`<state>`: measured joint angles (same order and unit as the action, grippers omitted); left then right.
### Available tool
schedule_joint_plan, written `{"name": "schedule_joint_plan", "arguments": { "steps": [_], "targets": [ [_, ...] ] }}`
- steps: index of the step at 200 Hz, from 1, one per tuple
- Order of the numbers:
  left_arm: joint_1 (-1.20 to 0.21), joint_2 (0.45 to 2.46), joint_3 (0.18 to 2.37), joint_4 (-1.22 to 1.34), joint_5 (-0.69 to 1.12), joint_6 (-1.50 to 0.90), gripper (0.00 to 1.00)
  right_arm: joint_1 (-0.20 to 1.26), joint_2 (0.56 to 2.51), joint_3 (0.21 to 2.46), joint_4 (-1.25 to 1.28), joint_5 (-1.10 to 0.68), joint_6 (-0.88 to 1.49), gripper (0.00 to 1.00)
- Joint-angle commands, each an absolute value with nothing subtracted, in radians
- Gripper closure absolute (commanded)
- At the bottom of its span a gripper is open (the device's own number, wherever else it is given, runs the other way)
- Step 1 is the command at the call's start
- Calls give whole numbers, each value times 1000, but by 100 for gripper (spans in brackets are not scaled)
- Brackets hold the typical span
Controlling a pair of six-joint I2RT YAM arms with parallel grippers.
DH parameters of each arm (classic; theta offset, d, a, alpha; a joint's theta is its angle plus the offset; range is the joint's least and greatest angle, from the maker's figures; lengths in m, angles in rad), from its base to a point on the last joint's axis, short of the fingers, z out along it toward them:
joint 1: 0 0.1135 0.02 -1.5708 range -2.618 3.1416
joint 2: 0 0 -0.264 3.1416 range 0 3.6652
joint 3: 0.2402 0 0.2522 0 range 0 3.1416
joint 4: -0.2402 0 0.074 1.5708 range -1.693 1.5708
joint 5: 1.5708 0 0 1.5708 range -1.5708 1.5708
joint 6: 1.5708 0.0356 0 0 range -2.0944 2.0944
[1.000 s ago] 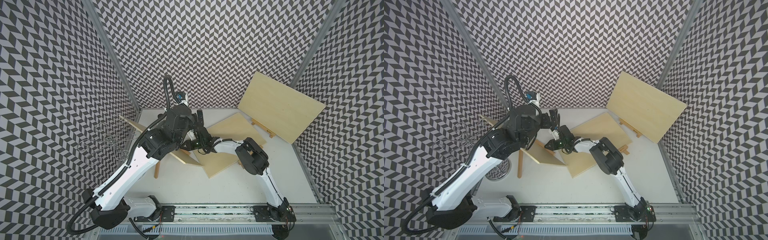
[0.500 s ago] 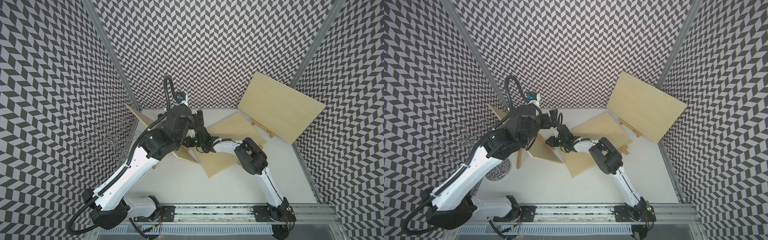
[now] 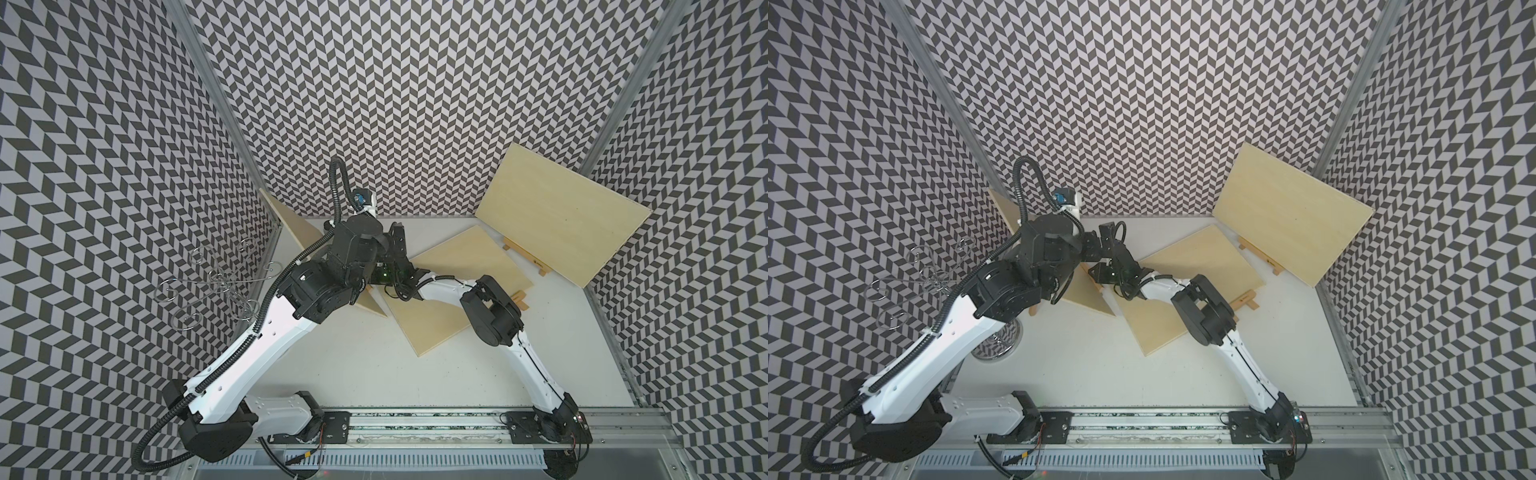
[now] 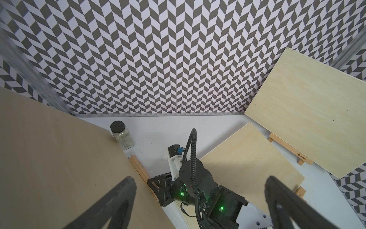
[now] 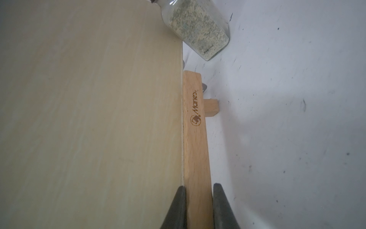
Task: Assemble the easel
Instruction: Move the easel to the center of the board.
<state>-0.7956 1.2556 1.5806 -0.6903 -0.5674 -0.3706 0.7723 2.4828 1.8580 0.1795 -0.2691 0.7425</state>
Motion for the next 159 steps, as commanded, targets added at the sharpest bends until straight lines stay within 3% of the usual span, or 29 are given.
{"name": "schedule_joint_plan", "arguments": {
  "steps": [1,46,80,130,159],
  "targets": [
    [-784,1226,1571,-675,-559,-372,1,759,2561,1918,133,-175,813,99],
    [-782,1230,1566,-678,-536,-371,1,765,2628,2043,117,-209,805,94],
    [-778,1233,1569,-681,-535,-367,1,765,2566,1977,175,-262,801,56],
    [-781,1256,1563,-668,-468,-351,1,732,2213,1645,268,-187,688,37],
    [-811,1294,1556,-629,-418,-340,1,672,1938,1470,178,-166,593,34]
  ]
}}
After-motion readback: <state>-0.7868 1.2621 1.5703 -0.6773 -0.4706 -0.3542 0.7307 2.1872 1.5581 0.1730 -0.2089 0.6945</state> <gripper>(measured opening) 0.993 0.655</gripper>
